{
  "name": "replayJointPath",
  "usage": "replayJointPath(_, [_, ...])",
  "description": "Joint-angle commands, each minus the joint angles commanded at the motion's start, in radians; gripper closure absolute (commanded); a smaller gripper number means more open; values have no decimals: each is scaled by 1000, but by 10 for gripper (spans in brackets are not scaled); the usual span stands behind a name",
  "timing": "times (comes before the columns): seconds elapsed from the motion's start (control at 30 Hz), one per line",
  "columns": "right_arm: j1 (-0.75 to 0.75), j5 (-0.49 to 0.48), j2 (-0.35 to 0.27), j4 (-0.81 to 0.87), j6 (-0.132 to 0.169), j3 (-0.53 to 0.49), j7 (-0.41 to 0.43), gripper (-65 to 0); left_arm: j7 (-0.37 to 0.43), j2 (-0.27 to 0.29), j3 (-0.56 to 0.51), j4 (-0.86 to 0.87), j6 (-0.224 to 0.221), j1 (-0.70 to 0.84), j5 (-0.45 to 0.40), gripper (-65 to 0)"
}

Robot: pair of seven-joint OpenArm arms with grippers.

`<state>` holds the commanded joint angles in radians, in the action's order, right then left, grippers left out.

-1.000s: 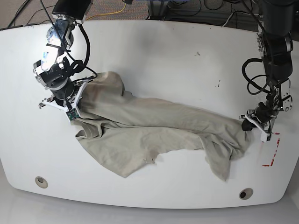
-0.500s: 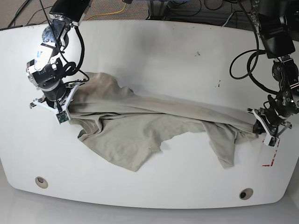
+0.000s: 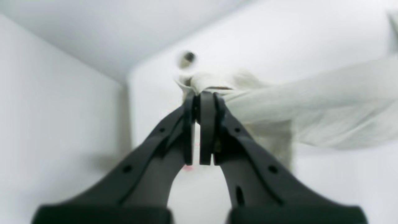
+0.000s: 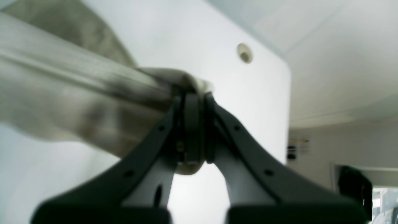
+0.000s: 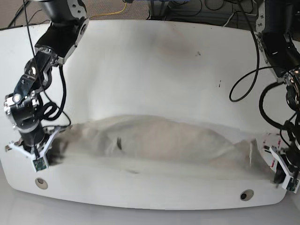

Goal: Layout the t-shirt on the table in an organized manner, then fold the t-shirt properly
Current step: 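Lift the beige shirt with both grippers and lay it down lengthwise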

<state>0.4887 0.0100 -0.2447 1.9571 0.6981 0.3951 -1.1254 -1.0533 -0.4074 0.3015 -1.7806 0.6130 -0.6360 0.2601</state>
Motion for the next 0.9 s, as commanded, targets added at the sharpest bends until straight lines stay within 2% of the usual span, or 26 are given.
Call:
replayJointPath(0.2, [180, 5, -54, -101, 0, -109, -2, -6, -17, 0, -3, 18, 0, -201, -3, -10])
replayJointPath(0.33, [327, 6, -60, -186, 0, -146, -2, -6, -80, 0, -5, 81, 0, -381, -3, -10])
replayJointPath(0.57, [528, 6, -78, -348, 0, -207, 5, -6, -86, 0, -9, 204, 0, -569, -2, -11])
replayJointPath(0.7, [628, 8, -80, -428, 0, -221, 5, -6, -86, 0, -9, 281, 0, -640, 2, -11])
replayJointPath(0.9, [601, 8, -75, -428, 0, -222, -18, -6, -101, 0, -9, 285, 0, -623, 3, -11])
